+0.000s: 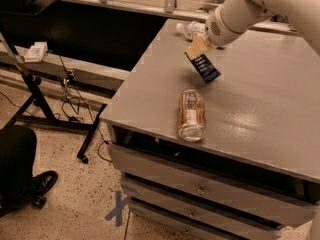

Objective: Pick rxbar blueberry

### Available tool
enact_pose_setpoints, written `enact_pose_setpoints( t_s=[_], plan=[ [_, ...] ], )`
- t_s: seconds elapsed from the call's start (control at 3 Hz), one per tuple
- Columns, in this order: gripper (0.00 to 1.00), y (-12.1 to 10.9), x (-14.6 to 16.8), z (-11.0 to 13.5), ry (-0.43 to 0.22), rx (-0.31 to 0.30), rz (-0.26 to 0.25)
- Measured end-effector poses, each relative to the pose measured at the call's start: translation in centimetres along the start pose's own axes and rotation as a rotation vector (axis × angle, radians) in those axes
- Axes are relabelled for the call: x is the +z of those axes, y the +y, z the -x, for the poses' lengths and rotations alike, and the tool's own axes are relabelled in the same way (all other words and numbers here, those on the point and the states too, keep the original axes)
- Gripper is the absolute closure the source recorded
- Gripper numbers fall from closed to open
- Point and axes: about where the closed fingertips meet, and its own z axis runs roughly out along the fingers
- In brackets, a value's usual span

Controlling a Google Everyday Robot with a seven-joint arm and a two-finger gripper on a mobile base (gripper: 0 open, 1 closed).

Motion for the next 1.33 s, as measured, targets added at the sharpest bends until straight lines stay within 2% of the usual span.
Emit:
enact_pose_setpoints(
  t_s=[0.33,0.67,1.0,1.33],
  plan=[
    [1.00,0.6,-1.1,1.5,-0.068,-0.031,0.022],
    [1.00,0.3,-2.4,2.0,-0.167,-0.046,0.063],
    [1.00,-0.8,-3.9,1.3,-0.290,-0.058,0.126],
    [1.00,-1.8,-6.1,0.1,-0.417,-0.099,0.209]
  ],
)
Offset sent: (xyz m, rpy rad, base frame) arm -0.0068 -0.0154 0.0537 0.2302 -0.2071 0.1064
